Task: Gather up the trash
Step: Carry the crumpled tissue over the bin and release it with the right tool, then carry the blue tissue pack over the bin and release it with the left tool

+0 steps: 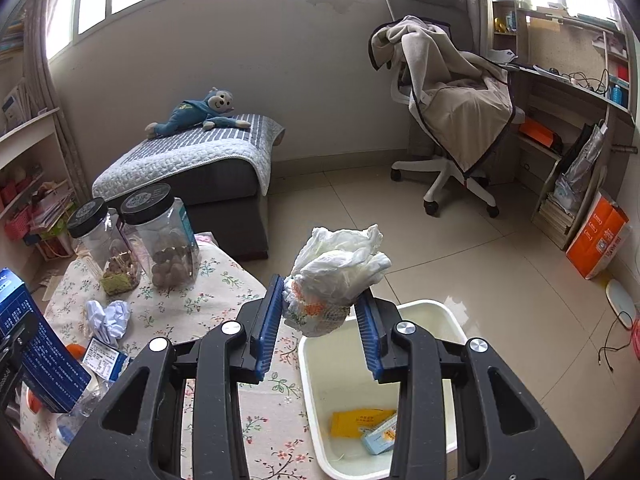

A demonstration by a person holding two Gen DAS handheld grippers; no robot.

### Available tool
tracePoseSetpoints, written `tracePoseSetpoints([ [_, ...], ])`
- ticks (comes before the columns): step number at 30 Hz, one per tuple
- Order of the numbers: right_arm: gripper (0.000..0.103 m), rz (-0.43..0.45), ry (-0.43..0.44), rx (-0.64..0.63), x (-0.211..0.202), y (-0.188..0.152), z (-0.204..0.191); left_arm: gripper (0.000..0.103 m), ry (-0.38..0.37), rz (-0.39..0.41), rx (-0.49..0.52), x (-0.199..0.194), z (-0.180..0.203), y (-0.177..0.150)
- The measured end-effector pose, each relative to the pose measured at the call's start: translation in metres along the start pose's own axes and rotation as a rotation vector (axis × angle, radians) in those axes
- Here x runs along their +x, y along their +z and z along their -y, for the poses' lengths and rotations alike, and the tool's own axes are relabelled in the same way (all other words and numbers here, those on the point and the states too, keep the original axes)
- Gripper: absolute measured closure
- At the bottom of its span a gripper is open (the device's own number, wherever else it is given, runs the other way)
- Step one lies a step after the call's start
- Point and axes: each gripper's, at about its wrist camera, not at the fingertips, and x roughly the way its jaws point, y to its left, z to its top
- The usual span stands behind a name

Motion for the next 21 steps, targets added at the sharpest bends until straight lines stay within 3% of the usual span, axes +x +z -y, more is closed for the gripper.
tracePoseSetpoints([
  [3,0.066,-0.020,-0.037,0.037,0.007,0.000,0.025,0.061,-0.037,-0.004,0.019,0.002,0.022,-0.001],
  [4,0.059,-0.026,-0.048,0.054,0.008,-0.001,0.033,0.061,-0.053,-0.009,0.023,0.003,0.029,-0.001],
  [5,0.039,-0.025,-0.054,0.078,0.008,-0.001,0.042,0.061,-0.070,-0.013,0.027,0.004,0.037,-0.002],
  [7,0.015,-0.008,-0.085,0.126,0.005,0.000,0.059,0.061,-0.105,-0.023,0.035,0.007,0.053,-0.001],
  [13,0.007,0.052,-0.163,0.195,-0.008,0.005,0.097,0.061,-0.197,-0.052,0.074,0.012,0.110,-0.003],
  [21,0.007,0.089,-0.281,0.252,-0.016,0.009,0.147,0.061,-0.292,-0.078,0.132,0.015,0.182,-0.005],
])
